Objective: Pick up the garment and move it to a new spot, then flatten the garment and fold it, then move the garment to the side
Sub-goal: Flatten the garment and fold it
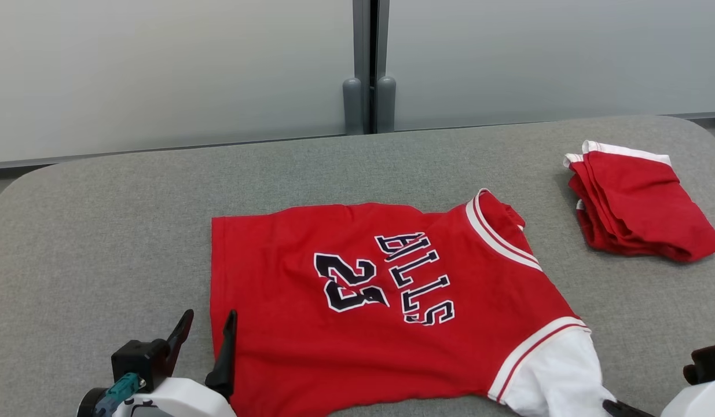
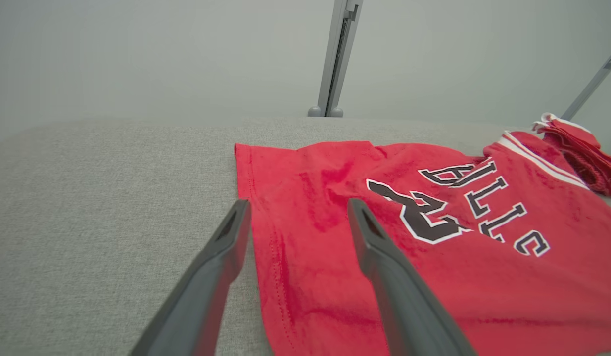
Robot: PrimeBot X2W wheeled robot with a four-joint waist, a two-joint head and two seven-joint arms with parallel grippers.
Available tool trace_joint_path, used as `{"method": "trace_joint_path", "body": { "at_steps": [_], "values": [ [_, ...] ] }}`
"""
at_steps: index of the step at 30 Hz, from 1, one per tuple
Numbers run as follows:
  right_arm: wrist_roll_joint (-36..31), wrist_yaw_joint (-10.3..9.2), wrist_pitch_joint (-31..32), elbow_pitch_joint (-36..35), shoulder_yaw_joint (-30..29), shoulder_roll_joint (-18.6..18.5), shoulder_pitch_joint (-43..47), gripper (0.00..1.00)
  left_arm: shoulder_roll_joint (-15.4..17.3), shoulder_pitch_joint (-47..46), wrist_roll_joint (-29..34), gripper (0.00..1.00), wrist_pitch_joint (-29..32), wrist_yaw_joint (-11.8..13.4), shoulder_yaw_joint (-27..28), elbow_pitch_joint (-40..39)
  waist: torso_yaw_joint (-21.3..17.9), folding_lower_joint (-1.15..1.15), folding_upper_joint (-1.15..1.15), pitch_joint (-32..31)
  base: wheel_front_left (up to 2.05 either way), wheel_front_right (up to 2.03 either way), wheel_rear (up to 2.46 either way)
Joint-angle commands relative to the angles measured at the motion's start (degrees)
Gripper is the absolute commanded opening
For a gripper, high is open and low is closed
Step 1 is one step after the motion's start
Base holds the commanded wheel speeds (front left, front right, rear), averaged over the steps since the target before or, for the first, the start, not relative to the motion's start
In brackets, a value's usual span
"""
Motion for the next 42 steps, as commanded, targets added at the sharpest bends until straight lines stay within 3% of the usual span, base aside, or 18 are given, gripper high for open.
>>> {"method": "trace_joint_path", "body": {
  "at_steps": [1, 5, 11, 18, 28, 34, 42],
  "values": [
    [-1.4, 0.12, 0.9, -1.1, -1.5, 1.6, 0.3, 1.00, 0.4, -0.5, -0.3, 1.00, -0.1, -0.1, 0.1, 0.2, 0.2, 0.00, 0.00, 0.3, 0.00, 0.00, 0.00],
    [-3.7, 0.12, 0.9, -3.6, -4.8, 3.7, 0.2, 1.00, 0.9, -0.5, -0.5, 1.00, -0.4, 0.0, 0.5, 0.5, 0.8, 0.00, 0.00, 0.1, 0.00, 0.00, 0.00],
    [-5.3, 0.12, -4.9, -9.8, -9.1, 5.8, -1.1, 1.00, 1.8, 0.0, -0.4, 1.00, -0.7, 1.0, 1.3, -0.4, 2.1, 0.00, 0.00, -0.8, 0.00, 0.00, 0.00],
    [-10.3, 0.12, -21.0, -12.5, -8.0, 6.9, -4.3, 1.00, 3.6, 1.5, -0.4, 1.00, -2.1, 2.3, 3.5, -3.1, 3.6, 0.00, 0.00, -2.5, 0.00, 0.00, 0.00],
    [-19.2, 0.12, -43.0, -3.1, -1.9, 10.0, -6.0, 1.00, 3.8, 3.8, 1.3, 1.00, -5.3, 2.2, 4.8, -6.8, 4.2, 0.00, 0.00, -4.0, 0.00, 0.00, 0.00],
    [-20.3, 0.12, -47.6, 2.7, 0.9, 9.0, -7.1, 1.00, 2.6, 6.0, 2.6, 1.00, -6.3, 1.5, 4.9, -5.7, 3.7, 0.00, 0.00, -4.6, 0.00, 0.00, 0.00],
    [-19.4, 0.12, -48.9, 5.7, 2.5, 7.5, -8.5, 1.00, 1.6, 5.8, 3.4, 1.00, -6.5, 0.5, 4.7, -4.9, 3.7, 0.00, 0.00, -4.8, 0.00, 0.00, 0.00]
  ]
}}
